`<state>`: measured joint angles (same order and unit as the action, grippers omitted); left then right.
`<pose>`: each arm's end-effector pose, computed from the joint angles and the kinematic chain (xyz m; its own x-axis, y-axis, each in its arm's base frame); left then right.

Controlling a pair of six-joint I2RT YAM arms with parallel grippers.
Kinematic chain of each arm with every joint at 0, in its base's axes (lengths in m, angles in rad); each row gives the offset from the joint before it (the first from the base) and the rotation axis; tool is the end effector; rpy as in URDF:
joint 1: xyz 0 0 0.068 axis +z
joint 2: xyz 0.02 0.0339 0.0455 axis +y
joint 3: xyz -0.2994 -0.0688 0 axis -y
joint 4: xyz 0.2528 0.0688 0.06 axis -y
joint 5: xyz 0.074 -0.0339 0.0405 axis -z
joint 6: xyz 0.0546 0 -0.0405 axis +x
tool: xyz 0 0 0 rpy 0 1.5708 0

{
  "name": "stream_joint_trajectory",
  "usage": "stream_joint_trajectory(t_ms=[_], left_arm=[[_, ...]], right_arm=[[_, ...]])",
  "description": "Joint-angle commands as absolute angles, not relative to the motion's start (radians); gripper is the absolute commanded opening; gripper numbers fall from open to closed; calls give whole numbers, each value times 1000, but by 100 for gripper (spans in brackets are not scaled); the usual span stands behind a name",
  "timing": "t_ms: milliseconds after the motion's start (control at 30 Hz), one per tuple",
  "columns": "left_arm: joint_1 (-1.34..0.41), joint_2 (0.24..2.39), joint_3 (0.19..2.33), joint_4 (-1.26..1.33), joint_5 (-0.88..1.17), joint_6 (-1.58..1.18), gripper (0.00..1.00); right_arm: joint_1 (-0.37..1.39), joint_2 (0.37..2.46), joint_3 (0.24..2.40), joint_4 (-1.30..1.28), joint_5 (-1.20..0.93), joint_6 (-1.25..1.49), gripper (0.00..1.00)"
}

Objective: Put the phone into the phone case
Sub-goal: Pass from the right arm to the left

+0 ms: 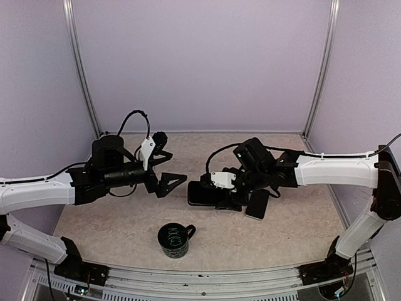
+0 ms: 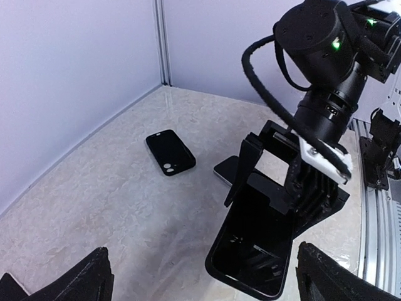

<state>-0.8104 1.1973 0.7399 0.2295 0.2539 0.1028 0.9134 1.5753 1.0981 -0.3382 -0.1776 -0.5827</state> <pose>0.1883 -0.2179 0.3058 -0.0656 0.2131 -0.9748 0.8814 0.4704 0.0435 0.2130 0.2917 0.2571 0.0980 -0.7594 -0.6432 -0.9572 0.1050 -0.2699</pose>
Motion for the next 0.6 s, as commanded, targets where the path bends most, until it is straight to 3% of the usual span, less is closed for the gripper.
stream_joint_trajectory(t_ms=[0, 267, 567], left_arm=[[-800, 1292, 855, 111, 330, 120, 99], [-734, 1430, 971, 18, 546, 53, 92], [-712, 1529, 1080, -155, 683, 57, 67]], right_arm=[[948, 1497, 1088, -211, -146, -629, 39], [999, 1437, 1036, -97, -32, -696, 37], [1041, 1439, 1006, -48, 69, -751, 36]])
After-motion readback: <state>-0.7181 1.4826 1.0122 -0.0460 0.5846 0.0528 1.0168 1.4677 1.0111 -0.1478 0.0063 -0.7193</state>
